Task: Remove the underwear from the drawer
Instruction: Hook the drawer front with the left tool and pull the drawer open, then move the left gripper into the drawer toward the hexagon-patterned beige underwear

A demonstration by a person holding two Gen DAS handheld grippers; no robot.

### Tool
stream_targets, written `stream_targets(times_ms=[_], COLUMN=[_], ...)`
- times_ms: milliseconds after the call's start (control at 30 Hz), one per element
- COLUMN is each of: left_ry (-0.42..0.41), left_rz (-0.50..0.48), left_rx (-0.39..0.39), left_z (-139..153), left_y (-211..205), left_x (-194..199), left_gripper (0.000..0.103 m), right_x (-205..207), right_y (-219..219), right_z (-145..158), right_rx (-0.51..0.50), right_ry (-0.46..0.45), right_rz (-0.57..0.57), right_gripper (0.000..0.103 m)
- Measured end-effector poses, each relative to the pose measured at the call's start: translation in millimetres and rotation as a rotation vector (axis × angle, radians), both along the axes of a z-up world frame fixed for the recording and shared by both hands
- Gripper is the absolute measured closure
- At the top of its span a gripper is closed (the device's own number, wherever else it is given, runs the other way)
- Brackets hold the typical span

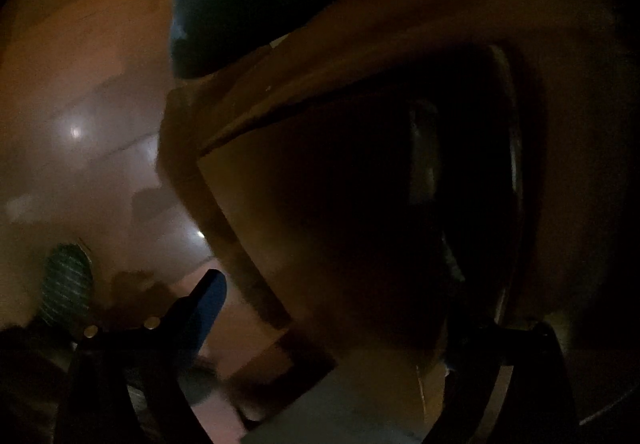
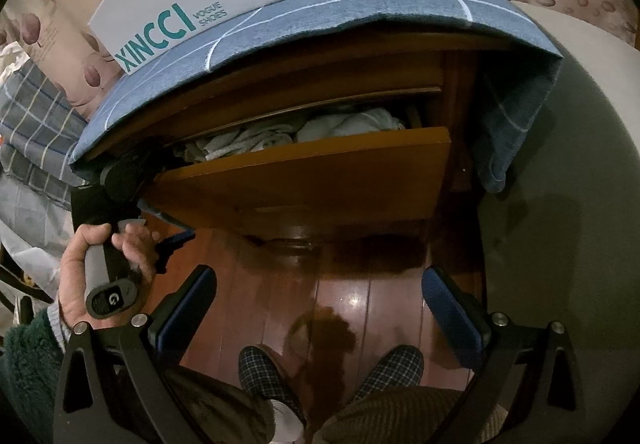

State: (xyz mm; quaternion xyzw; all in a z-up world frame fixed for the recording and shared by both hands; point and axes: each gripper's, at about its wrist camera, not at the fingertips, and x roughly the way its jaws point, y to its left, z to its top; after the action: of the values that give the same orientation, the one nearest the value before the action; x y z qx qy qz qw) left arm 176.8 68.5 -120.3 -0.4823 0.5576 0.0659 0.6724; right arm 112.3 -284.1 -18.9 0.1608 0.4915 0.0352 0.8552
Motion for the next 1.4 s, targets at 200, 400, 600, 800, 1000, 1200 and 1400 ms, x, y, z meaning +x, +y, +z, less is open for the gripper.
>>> stream_targets(times_ms=[200,400,600,800,1000,1200,1400], left_ry=[0.022,0.064,0.08,0.103,0.123,0.126,0.131], left_rz=[-0.115,-0.241,-0.335,-0.414,-0.466,-0.495,-0.497], left_rx=[0.083,0.162,0.24,0.282,0.318,0.351,0.348], left_z=[5.7,4.9,6.2,4.3,14.1,16.2,21.4], left_y=[-0.2,-2.5,-8.9,-11.9,-15.1,-22.2,-26.2], left_x=[-8.7,-24.2,-34.8,-36.7,-30.5,-36.3,-34.0], left_gripper=[0.006,0.006,0.006,0.005,0.004,0.004,0.003], right_x=[0.5,2.5,2.8,4.1,4.5,4.5,5.4], right_y=[2.7,3.6,3.0,2.5,1.6,-0.6,-0.3], right_z=[1.8,0.3,1.2,1.8,2.6,2.0,2.6], right_rx=[-0.014,-0.017,-0.021,-0.021,-0.019,-0.011,-0.008], right_ry=[-0.002,0.0,-0.005,-0.005,-0.005,-0.003,0.001], right_rz=[0.0,-0.002,-0.002,-0.004,-0.003,-0.003,-0.003], right_gripper=[0.0,0.0,0.001,0.001,0.001,0.001,0.0])
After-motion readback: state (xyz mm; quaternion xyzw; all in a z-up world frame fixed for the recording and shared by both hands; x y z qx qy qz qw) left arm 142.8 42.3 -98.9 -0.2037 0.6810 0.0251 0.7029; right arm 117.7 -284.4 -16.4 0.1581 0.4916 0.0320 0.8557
